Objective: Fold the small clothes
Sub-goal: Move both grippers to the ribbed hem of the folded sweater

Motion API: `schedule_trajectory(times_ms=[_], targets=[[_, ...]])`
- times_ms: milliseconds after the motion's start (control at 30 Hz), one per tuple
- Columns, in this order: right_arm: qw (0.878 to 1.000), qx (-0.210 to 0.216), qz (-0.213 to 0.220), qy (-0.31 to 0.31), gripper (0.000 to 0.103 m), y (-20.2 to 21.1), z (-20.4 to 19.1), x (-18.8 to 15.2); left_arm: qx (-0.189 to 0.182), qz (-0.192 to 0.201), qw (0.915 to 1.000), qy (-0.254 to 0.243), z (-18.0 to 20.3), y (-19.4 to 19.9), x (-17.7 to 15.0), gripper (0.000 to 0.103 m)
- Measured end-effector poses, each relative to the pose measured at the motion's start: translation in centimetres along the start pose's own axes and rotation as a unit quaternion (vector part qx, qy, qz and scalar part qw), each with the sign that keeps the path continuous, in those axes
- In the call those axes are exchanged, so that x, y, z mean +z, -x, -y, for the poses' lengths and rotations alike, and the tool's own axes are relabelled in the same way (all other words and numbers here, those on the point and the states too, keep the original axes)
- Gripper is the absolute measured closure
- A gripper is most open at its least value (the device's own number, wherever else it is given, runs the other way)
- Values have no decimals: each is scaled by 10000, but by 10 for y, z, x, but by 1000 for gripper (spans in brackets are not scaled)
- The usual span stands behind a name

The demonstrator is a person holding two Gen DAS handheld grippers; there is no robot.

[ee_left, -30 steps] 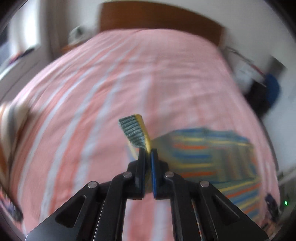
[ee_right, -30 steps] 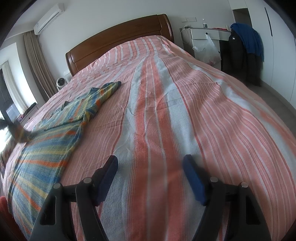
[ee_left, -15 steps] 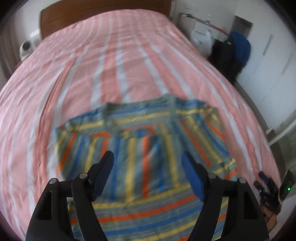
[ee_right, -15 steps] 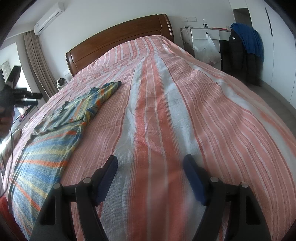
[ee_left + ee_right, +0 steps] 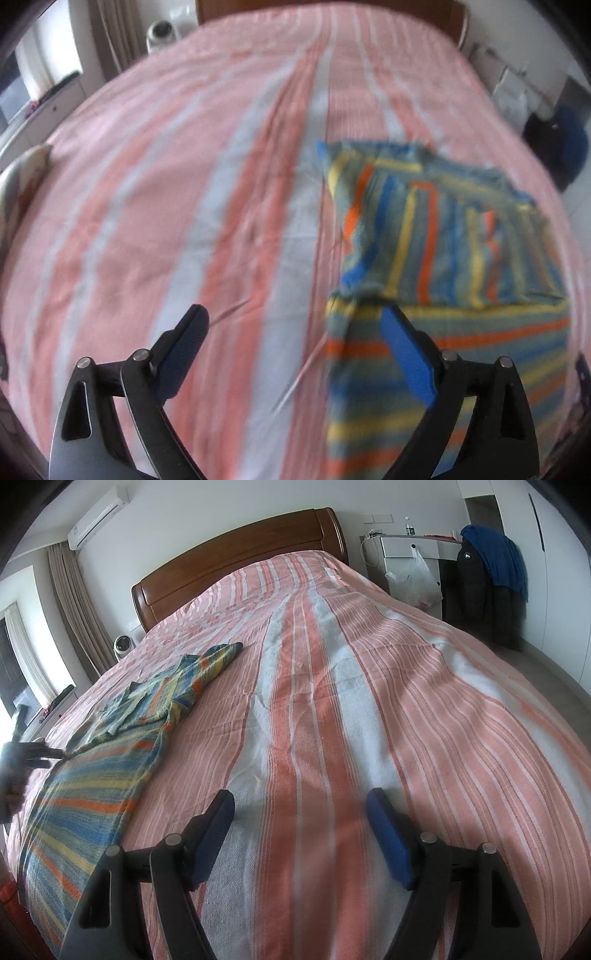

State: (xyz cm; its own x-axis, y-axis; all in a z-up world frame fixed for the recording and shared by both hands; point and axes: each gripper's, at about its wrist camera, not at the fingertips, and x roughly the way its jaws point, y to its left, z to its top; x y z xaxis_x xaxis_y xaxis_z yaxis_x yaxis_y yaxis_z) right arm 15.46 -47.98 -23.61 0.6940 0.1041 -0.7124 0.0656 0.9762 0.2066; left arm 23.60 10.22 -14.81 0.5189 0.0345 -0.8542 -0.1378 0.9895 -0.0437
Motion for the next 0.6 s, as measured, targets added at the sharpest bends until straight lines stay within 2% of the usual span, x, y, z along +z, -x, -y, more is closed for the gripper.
schedule_trajectory(times_ms=[100, 200, 267, 433, 533, 600], targets=[[10000, 20, 6, -16, 29, 0, 0, 0, 170, 350, 9990, -235, -21, 34, -19, 3], [10000, 16, 7, -14, 29, 0, 0, 0, 434, 558, 9970, -329, -44, 39, -34, 2], [10000, 13, 8, -12, 29, 0, 0, 0, 589, 529, 9964, -315, -63, 25, -43, 2], [10000, 7, 4, -8, 29, 0, 1, 1, 686, 385, 9969, 9, -90, -22, -68, 2], [10000, -30, -13, 15, 29, 0, 0, 1, 442, 844, 9954, 129, -101, -23, -88, 0], [10000, -71, -34, 42, 29, 0, -1, 1, 435, 962, 9943, 124, -99, -22, -91, 0]])
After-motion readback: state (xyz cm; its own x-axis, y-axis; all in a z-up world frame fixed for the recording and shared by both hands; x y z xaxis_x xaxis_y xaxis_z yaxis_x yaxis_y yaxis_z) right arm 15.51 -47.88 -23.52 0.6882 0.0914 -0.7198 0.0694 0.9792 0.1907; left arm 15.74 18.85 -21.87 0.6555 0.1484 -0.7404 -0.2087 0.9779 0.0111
